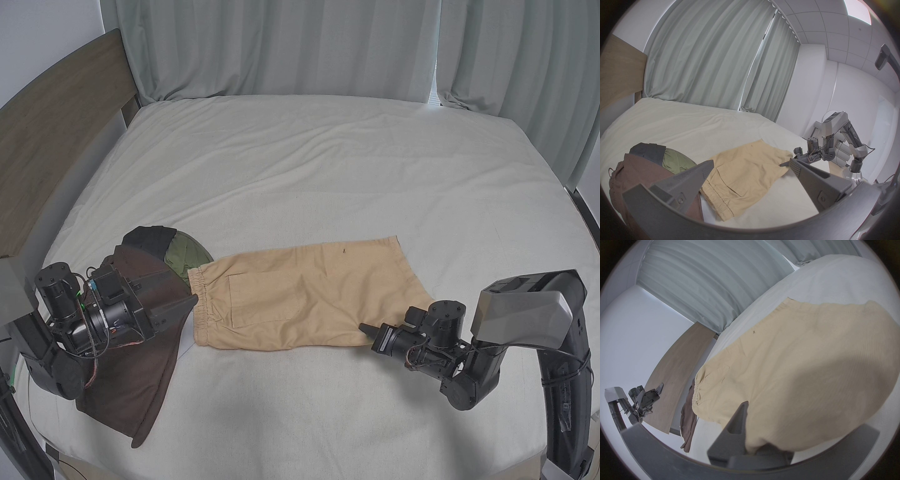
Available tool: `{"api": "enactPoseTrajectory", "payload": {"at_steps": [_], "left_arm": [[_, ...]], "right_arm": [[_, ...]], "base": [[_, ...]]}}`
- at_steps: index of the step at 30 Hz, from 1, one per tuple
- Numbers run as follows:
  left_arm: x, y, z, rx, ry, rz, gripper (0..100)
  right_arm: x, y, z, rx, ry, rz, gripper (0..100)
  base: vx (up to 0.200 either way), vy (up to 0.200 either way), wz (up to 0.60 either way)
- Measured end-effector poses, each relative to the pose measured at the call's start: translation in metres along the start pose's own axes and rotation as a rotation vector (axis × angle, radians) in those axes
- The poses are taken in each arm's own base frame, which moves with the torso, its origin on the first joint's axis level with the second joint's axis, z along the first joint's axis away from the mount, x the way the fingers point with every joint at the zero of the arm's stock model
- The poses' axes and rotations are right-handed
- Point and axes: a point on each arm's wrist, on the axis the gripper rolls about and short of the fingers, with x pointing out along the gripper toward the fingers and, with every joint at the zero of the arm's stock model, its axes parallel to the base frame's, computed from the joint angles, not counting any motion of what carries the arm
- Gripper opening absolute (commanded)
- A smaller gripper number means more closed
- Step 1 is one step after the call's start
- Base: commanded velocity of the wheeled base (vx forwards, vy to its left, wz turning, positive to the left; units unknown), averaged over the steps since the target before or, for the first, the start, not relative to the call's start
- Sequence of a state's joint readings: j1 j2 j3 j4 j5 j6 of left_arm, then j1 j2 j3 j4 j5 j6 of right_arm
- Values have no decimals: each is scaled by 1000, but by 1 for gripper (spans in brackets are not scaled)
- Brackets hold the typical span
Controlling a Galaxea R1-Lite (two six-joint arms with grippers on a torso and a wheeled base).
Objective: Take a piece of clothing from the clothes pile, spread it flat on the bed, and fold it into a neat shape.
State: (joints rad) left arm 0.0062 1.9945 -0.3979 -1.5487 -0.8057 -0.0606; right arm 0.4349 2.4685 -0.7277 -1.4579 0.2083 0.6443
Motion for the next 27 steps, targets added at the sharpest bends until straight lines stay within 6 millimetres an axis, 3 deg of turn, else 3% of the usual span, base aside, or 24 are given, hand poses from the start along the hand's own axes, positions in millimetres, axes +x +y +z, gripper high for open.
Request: {"api": "enactPoseTrajectory", "payload": {"at_steps": [15, 27], "left_arm": [[1, 0, -1, -26, 4, -5, 100], [3, 1, -1, -27, 0, -8, 100]], "right_arm": [[-62, 3, -23, -46, 135, -115, 0], [-87, -1, -38, -45, 194, -156, 0]], "base": [[0, 0, 0], [0, 0, 0]]}}
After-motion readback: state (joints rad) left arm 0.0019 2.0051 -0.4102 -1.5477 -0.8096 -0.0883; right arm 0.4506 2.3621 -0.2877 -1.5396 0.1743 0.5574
